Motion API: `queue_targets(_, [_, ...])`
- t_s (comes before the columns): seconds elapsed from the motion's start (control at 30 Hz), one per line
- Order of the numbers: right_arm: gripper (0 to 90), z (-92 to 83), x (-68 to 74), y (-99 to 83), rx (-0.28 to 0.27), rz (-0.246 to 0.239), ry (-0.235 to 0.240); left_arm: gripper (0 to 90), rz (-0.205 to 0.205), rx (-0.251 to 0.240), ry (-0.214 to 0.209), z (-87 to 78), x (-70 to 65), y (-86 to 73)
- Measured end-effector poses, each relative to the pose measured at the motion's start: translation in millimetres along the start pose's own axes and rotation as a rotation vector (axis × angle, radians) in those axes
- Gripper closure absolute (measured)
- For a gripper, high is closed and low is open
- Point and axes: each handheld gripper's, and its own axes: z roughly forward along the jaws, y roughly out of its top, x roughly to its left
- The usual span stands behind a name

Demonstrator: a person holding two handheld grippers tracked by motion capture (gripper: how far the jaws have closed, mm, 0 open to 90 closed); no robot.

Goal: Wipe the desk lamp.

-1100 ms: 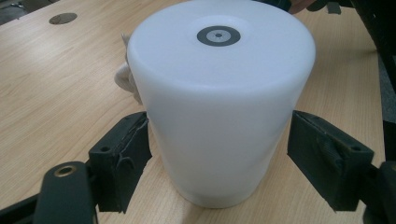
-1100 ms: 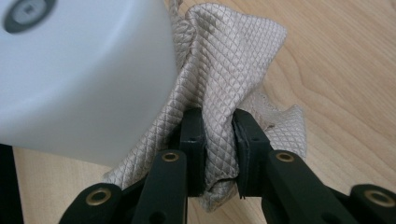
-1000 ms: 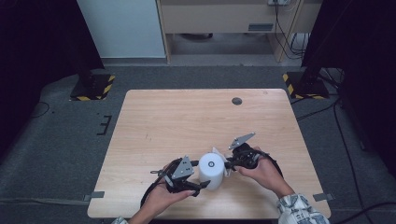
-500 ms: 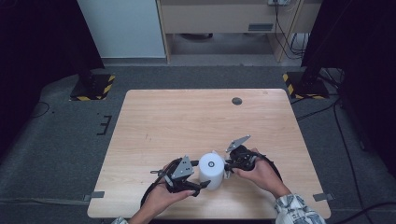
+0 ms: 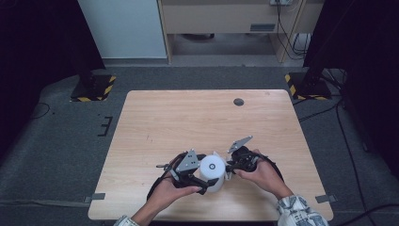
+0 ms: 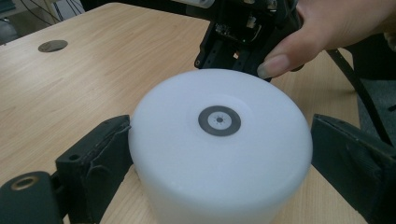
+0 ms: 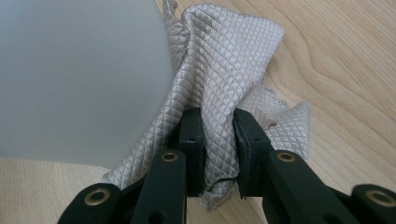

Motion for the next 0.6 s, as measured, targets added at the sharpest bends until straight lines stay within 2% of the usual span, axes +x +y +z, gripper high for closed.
queue_targets(0.2, [75.5, -7.8, -0.3, 1.2, -0.031, -0.003, -0.002, 8.1, 0.009, 0.015, -0.009, 3.0, 1.9, 1.9])
queue_targets(0.37, [75.5, -23.7, 1.3, 8.5, -0.073, -0.004, -0.002, 8.3, 0.029, 0.034, -0.008, 2.9, 1.6, 3.1])
queue_targets(0.6, [75.7, -45.8, 5.9, 23.8, -0.146, -0.037, -0.018, 8.3, 0.035, 0.038, -0.011, 2.6, 1.8, 3.3])
